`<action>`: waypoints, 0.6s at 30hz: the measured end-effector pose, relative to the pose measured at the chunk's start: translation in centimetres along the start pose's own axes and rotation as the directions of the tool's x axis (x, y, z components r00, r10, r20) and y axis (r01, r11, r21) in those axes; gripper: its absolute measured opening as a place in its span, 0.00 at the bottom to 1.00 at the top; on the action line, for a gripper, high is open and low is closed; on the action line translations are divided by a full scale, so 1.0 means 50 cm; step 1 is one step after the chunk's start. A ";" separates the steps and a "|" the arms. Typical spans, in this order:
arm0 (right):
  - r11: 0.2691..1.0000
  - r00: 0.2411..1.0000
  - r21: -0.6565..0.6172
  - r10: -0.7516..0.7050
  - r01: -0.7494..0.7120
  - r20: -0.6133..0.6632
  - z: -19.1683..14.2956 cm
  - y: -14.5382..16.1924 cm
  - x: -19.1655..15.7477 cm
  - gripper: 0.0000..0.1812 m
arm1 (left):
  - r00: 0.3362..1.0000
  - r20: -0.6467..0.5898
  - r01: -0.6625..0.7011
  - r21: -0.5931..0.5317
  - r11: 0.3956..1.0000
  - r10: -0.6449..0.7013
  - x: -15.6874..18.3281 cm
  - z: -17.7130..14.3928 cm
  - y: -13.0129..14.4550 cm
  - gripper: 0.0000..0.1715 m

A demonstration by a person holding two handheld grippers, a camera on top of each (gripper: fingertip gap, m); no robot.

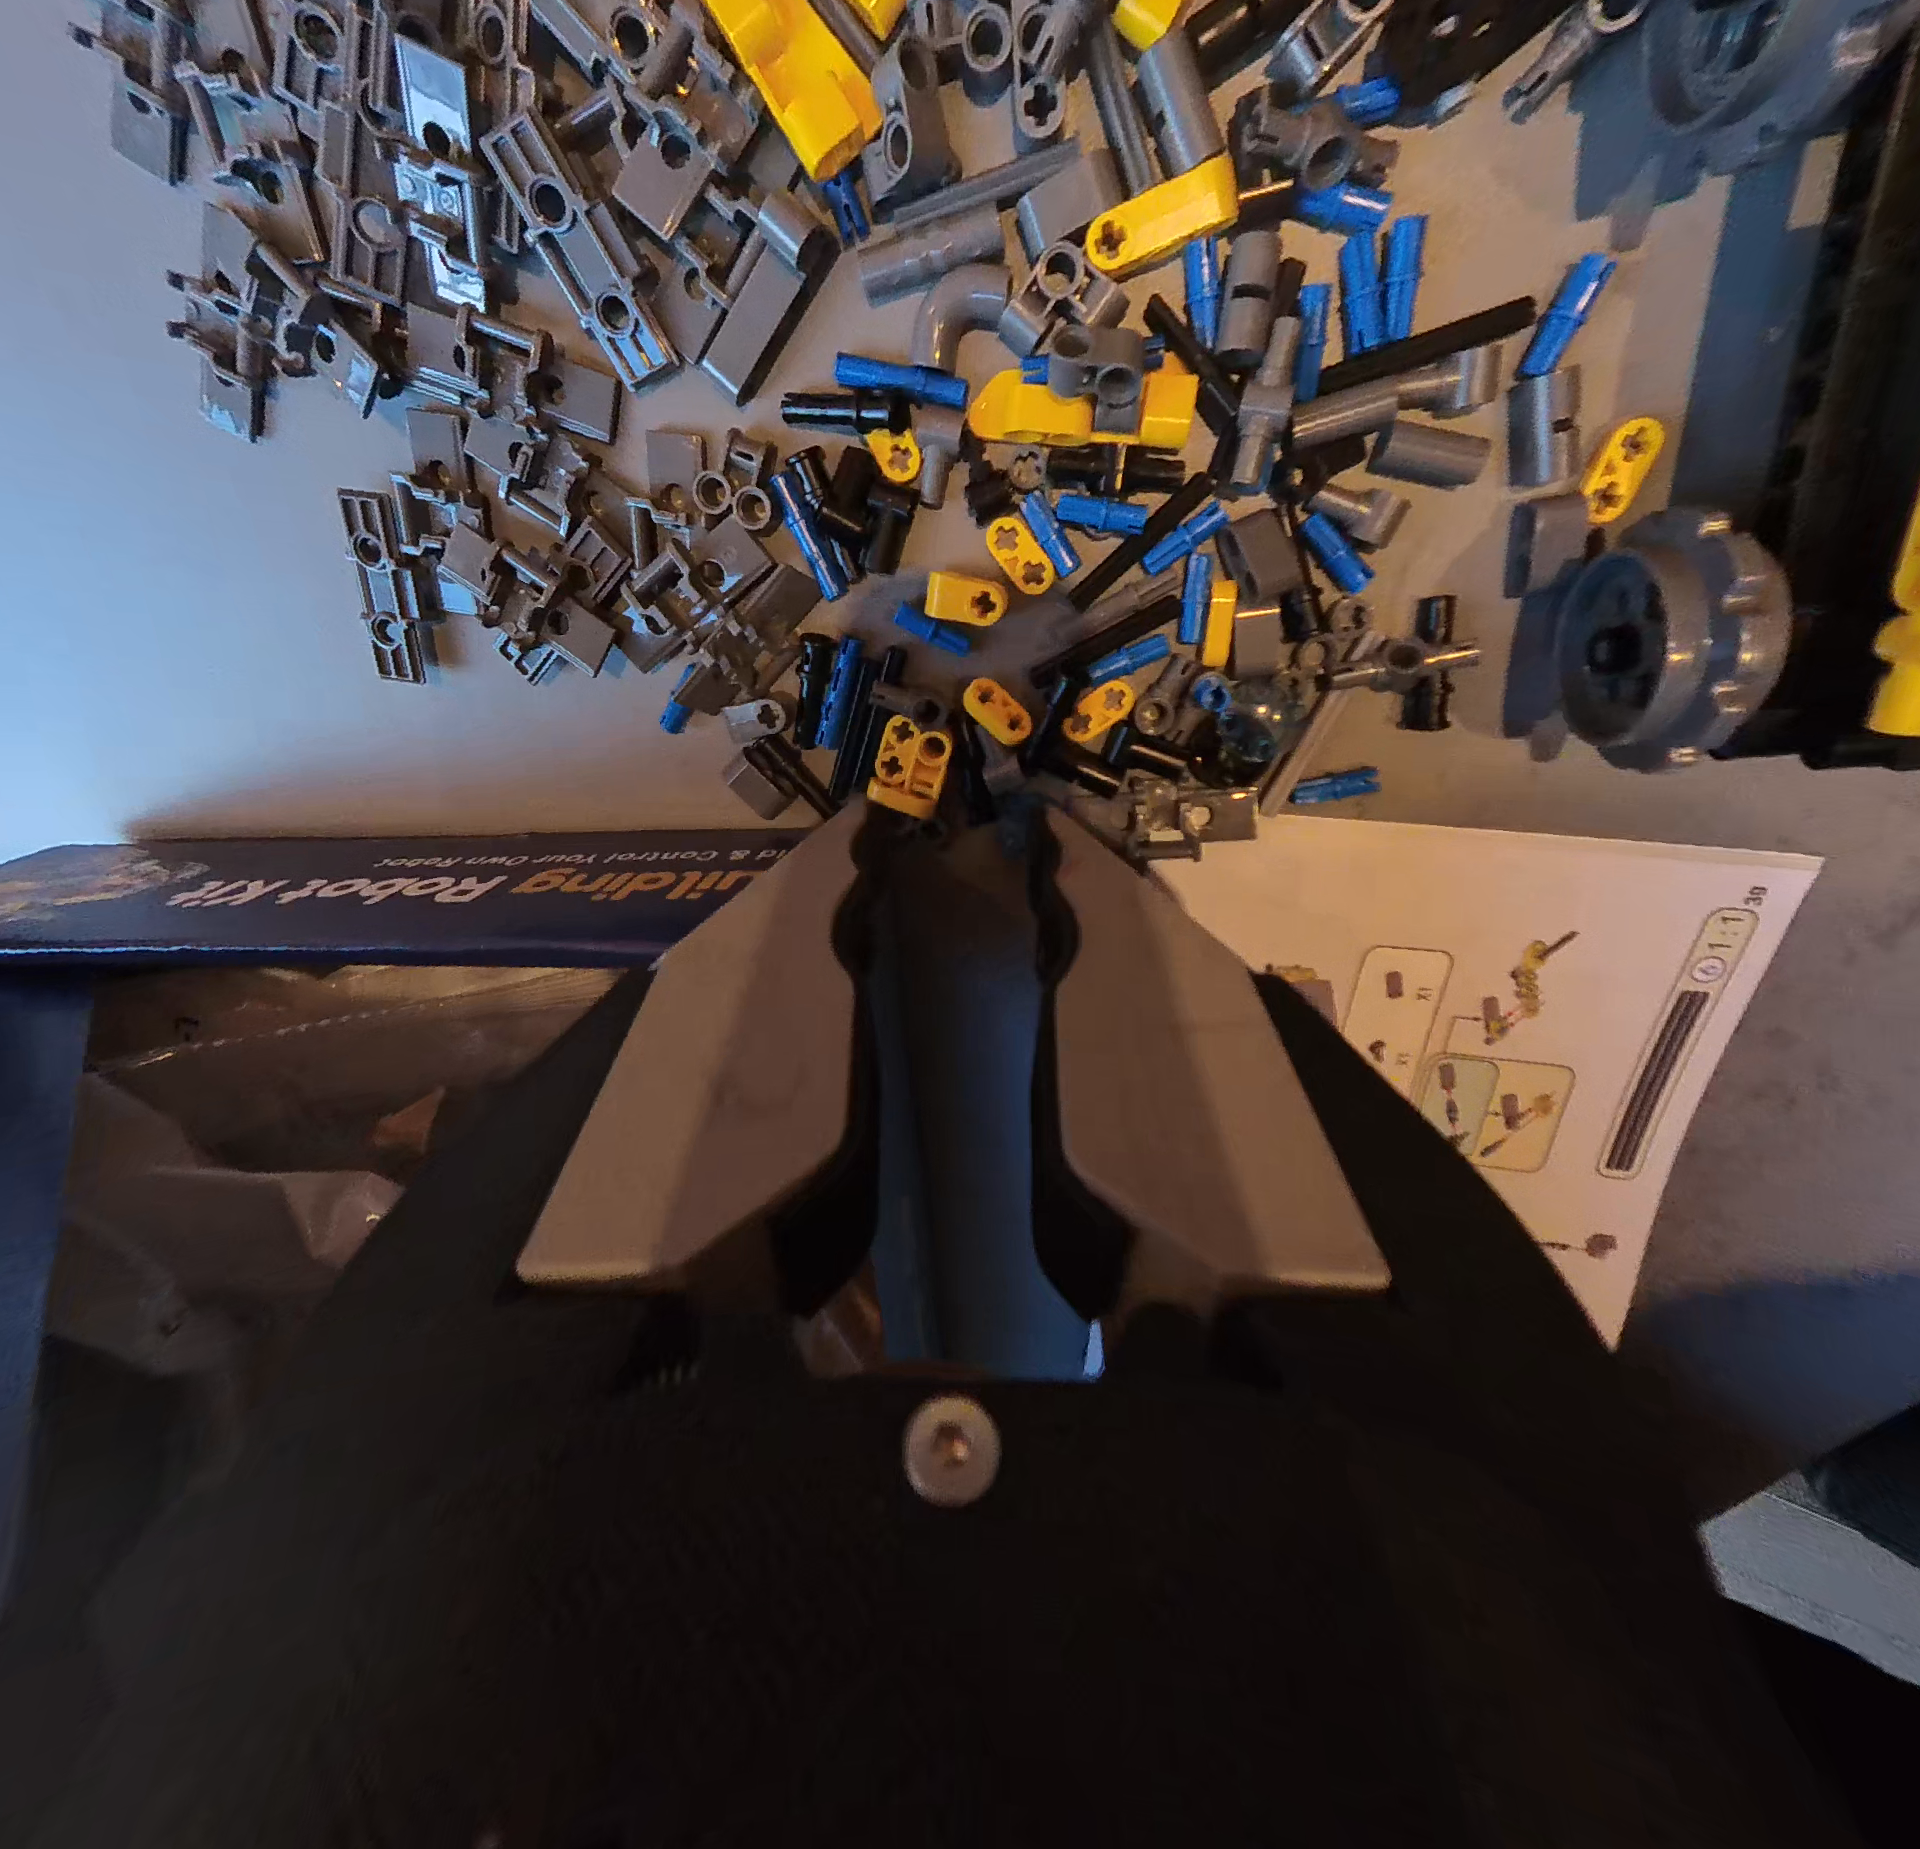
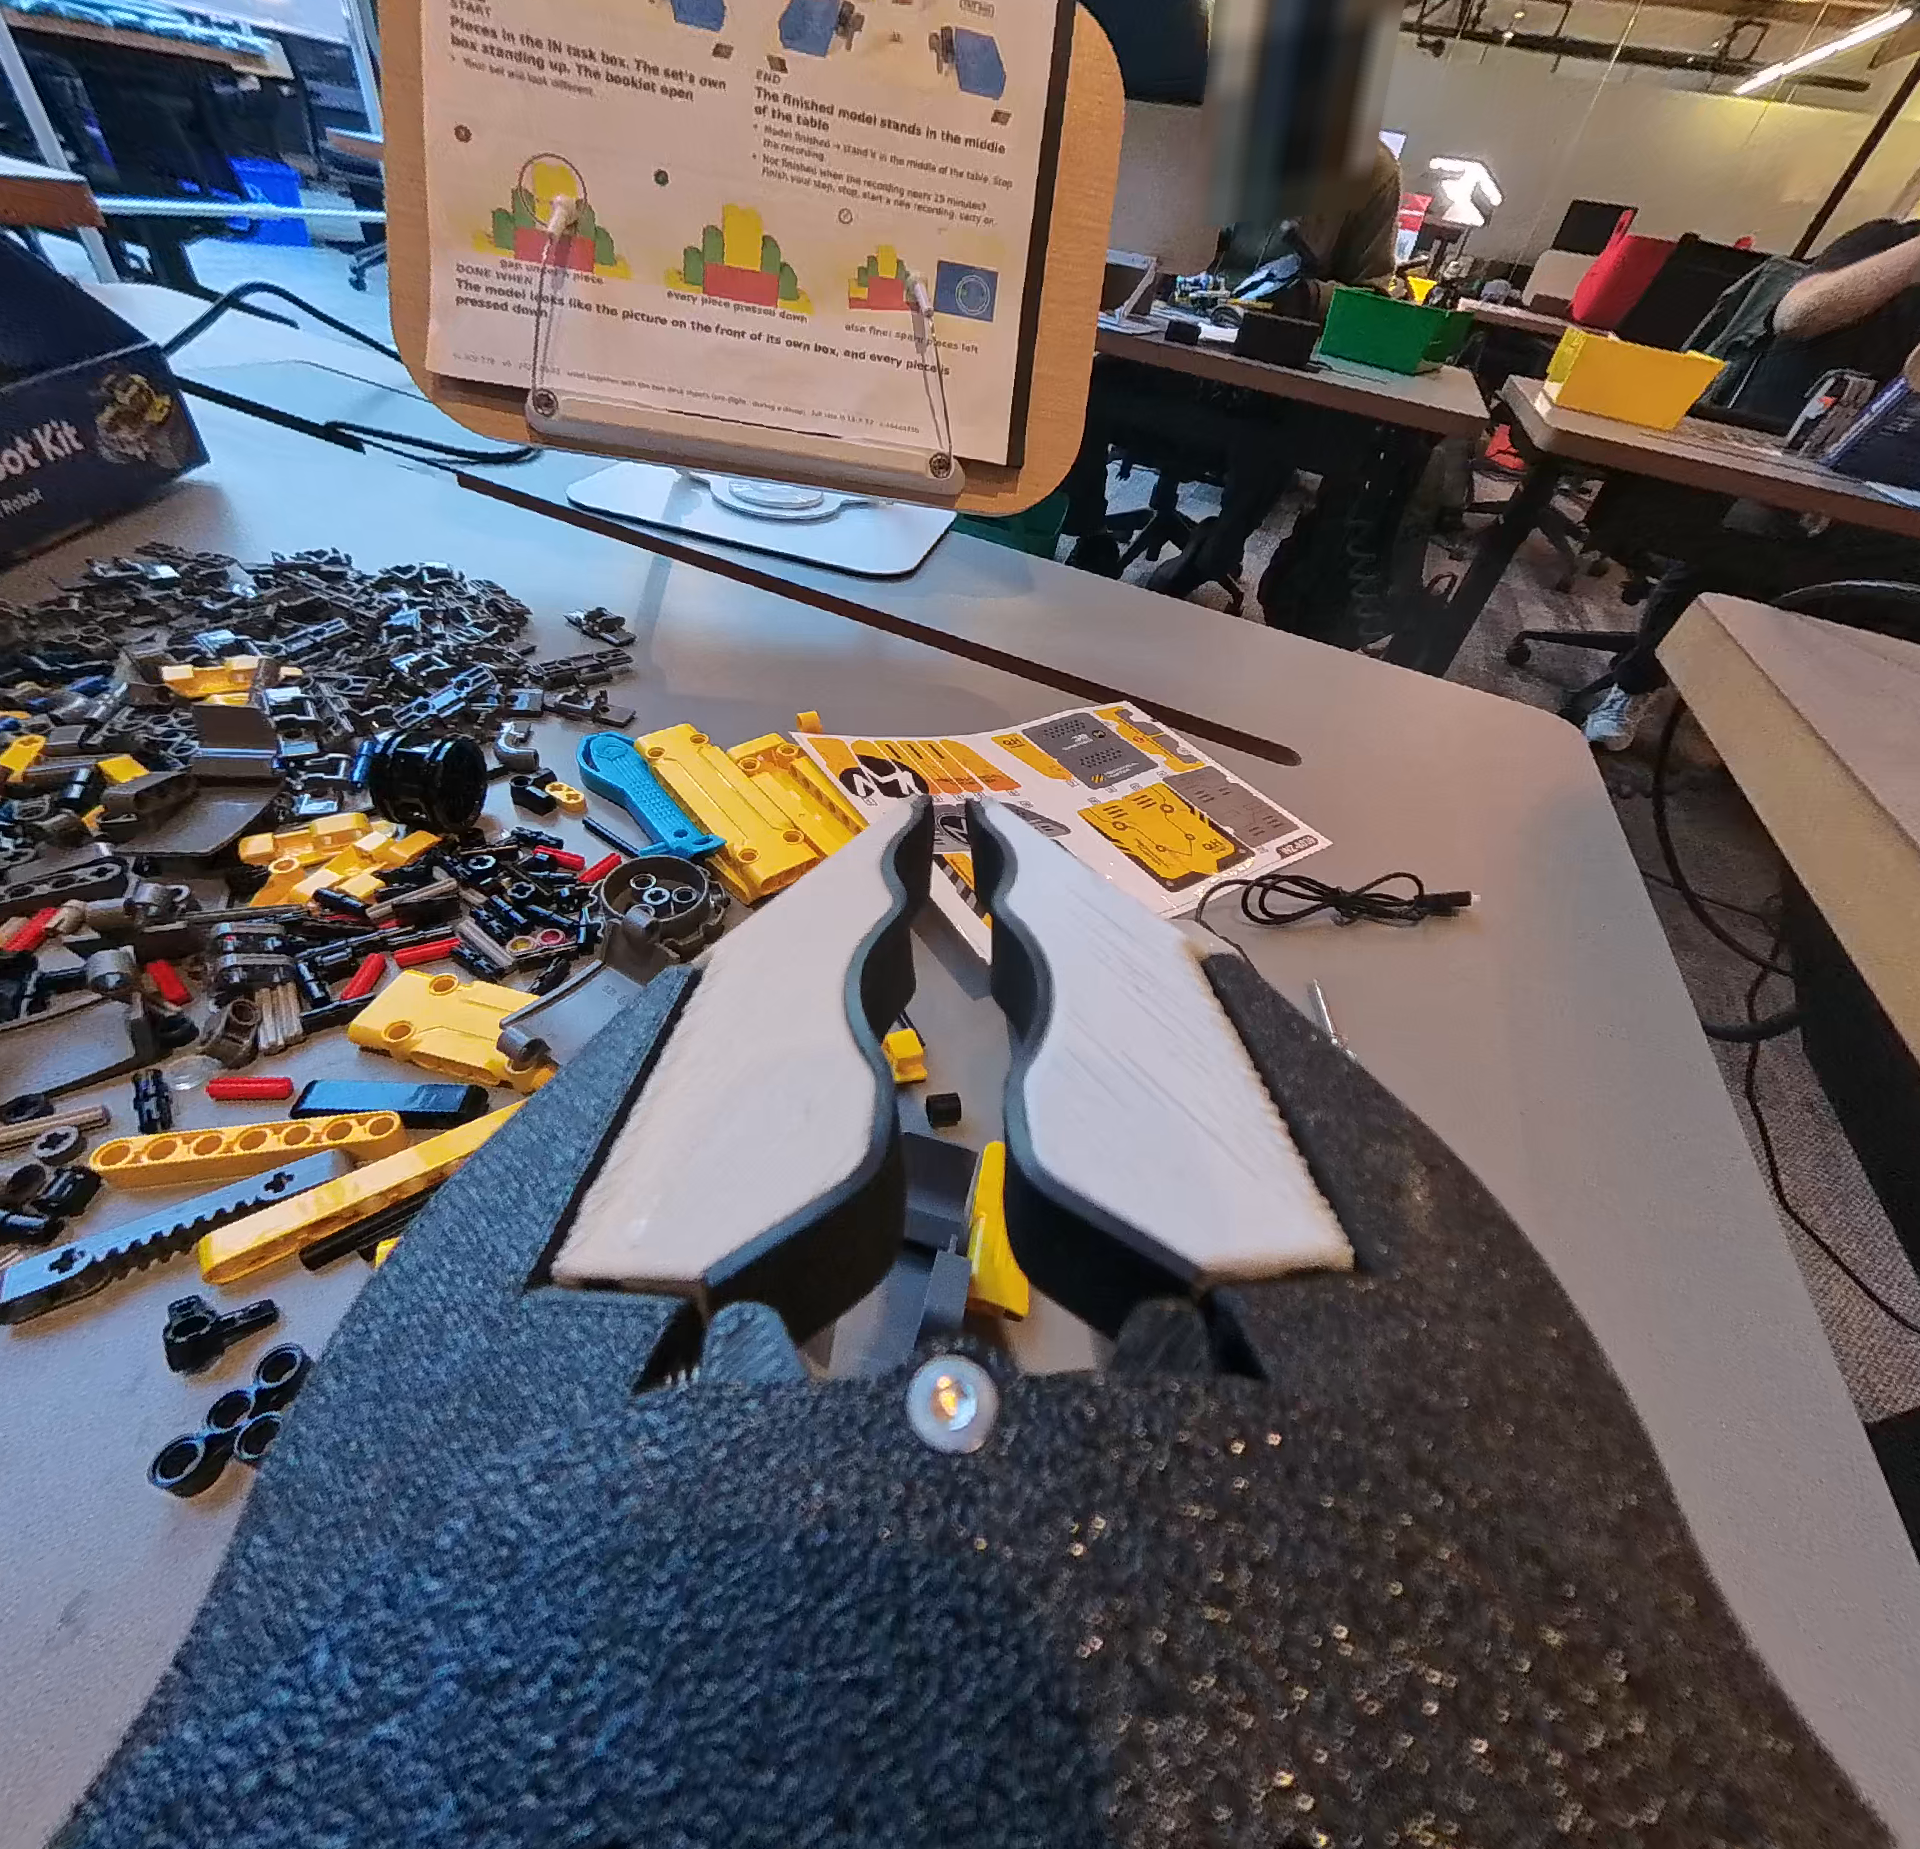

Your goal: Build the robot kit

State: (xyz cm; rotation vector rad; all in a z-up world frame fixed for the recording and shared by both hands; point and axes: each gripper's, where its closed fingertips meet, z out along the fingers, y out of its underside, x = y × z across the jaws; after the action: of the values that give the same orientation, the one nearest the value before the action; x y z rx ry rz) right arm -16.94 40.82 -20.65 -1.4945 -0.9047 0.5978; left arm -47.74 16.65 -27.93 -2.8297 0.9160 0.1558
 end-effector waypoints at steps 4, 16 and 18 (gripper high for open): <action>1.000 1.000 -0.002 -0.002 0.002 -0.001 0.000 0.001 0.000 0.03 | 1.000 -0.003 0.000 0.010 1.000 0.000 -0.001 -0.003 -0.002 0.14; 1.000 1.000 -0.004 -0.002 0.002 0.002 0.001 0.001 -0.001 0.03 | 1.000 0.016 0.021 0.022 1.000 -0.021 -0.018 0.000 -0.004 0.13; 1.000 1.000 -0.004 -0.003 0.003 0.002 0.001 0.002 -0.001 0.03 | 0.998 0.036 0.042 0.058 0.997 -0.045 -0.034 -0.008 -0.014 0.10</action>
State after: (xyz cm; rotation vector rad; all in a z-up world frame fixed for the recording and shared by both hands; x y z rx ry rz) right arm -16.99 40.81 -20.74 -1.4959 -0.9098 0.5953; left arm -48.67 18.09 -27.18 -2.7821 0.8370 0.1731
